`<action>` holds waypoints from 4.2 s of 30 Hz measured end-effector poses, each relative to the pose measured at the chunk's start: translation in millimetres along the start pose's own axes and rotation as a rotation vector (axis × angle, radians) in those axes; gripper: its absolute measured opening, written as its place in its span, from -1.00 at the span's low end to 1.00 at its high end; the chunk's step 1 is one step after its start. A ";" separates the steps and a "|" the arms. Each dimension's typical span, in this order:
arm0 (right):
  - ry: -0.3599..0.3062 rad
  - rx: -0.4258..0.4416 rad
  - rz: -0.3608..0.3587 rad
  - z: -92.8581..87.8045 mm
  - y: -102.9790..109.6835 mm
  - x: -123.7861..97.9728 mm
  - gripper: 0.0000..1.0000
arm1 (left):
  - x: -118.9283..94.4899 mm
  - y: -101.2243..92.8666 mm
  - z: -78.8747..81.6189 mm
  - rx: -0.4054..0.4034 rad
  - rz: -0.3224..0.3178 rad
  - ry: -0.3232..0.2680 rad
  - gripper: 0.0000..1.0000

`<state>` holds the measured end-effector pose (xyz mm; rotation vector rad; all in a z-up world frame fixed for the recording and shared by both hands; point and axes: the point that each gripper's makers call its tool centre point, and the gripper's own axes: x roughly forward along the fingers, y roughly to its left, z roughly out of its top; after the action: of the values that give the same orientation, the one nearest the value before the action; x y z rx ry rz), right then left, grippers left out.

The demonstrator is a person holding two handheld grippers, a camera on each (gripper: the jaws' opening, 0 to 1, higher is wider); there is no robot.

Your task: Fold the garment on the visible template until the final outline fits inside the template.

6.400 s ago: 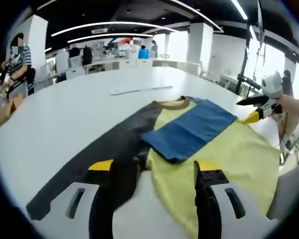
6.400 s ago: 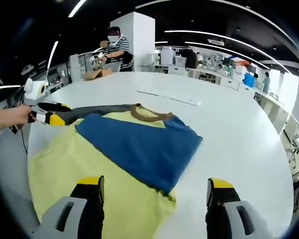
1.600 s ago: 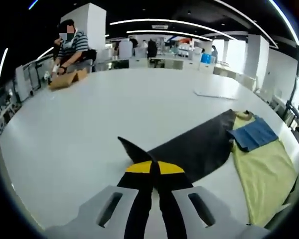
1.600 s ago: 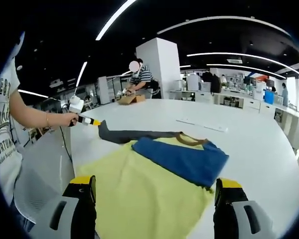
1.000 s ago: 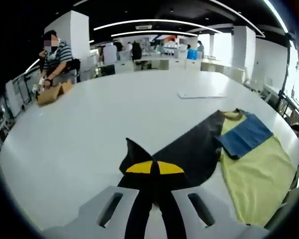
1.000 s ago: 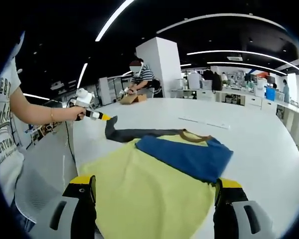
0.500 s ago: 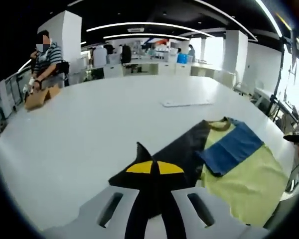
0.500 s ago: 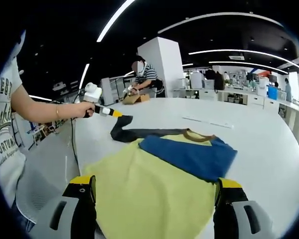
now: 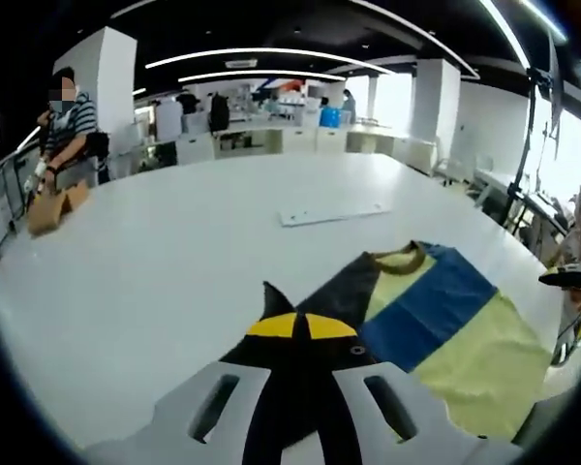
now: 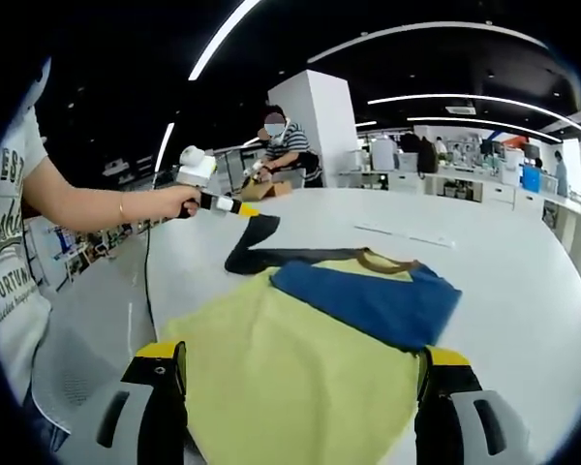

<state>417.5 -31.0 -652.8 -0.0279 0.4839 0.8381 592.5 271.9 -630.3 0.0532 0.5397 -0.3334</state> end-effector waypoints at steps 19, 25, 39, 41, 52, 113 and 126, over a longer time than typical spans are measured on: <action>0.008 0.023 -0.032 -8.3 -9.5 -7.2 0.98 | 37.9 -55.9 44.5 0.043 -0.114 -0.049 -1.00; 0.010 0.028 -0.047 -11.1 -14.7 -9.7 0.97 | 51.7 -80.4 55.4 0.039 -0.164 -0.069 -1.00; 0.023 0.051 -0.053 -15.7 -18.9 -4.9 0.94 | 77.4 -130.2 65.4 0.040 -0.252 -0.107 -1.00; 0.032 0.048 -0.051 -16.7 -18.9 -4.4 0.94 | 79.6 -135.5 66.9 0.040 -0.264 -0.115 -1.00; 0.022 0.061 -0.078 -16.0 -27.0 -7.8 0.94 | 89.5 -169.9 67.8 0.060 -0.331 -0.132 -1.00; 0.050 0.103 -0.158 -36.1 -51.9 -22.2 0.94 | 113.6 -343.5 -22.7 0.295 -0.662 -0.015 -0.94; 0.034 0.090 -0.128 -25.6 -46.2 -16.1 0.97 | 103.9 -324.5 -17.5 0.334 -0.629 -0.093 0.29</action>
<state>431.4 -79.0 -676.3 0.0104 0.5458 0.6910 562.0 -63.3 -686.4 0.1914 0.3933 -1.0337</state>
